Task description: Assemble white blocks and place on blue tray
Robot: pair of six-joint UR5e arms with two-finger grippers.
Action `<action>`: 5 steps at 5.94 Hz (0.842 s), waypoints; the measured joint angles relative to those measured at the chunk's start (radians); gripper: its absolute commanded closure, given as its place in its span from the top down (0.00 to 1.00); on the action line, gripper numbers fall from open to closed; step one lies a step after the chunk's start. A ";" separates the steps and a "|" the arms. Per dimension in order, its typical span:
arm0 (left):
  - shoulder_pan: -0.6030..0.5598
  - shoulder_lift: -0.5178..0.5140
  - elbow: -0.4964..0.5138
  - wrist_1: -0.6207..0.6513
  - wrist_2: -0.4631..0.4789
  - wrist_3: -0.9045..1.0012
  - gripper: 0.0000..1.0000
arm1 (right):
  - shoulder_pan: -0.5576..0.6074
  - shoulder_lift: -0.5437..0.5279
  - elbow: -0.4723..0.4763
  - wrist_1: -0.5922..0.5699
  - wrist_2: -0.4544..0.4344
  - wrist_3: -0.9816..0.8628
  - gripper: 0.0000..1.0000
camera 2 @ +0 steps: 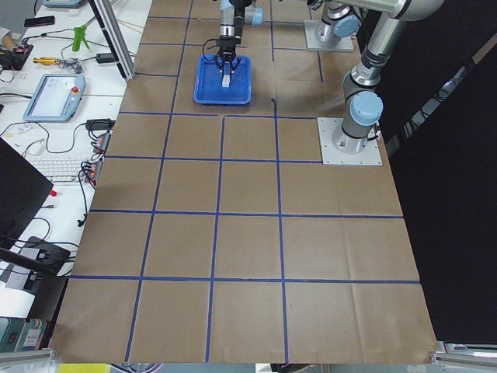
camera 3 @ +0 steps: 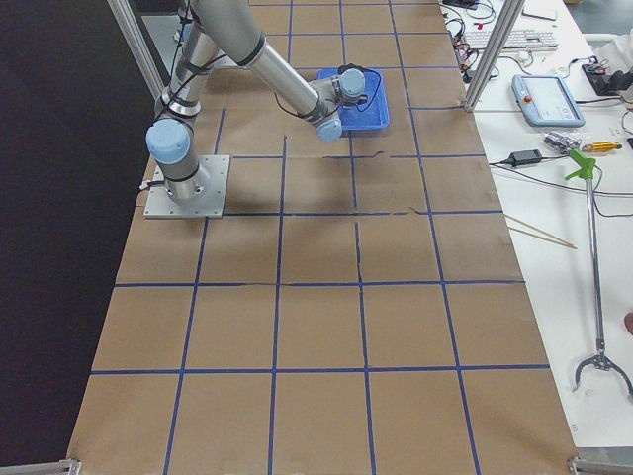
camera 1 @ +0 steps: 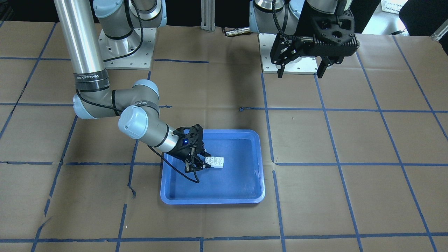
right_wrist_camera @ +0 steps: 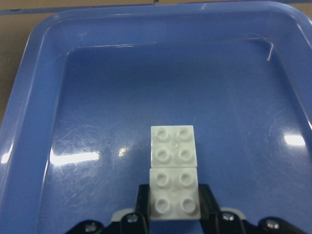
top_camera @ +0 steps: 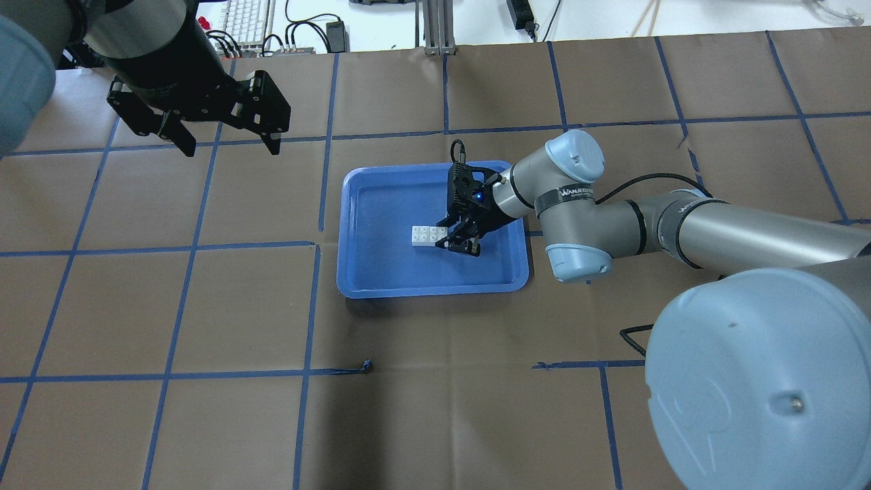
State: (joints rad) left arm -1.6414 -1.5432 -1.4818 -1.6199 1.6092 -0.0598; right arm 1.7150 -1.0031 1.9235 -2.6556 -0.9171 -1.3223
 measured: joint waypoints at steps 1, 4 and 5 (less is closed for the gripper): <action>0.000 0.000 0.000 0.000 0.000 0.000 0.99 | 0.000 0.002 0.000 -0.001 0.000 0.000 0.30; 0.000 0.000 0.001 0.000 0.000 0.000 0.99 | 0.000 0.004 -0.001 0.000 0.003 0.000 0.54; 0.000 0.000 0.000 0.000 0.000 -0.001 0.99 | 0.000 0.003 -0.001 -0.001 0.005 0.000 0.59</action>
State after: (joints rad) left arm -1.6414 -1.5432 -1.4814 -1.6199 1.6091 -0.0610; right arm 1.7150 -0.9998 1.9223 -2.6568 -0.9119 -1.3223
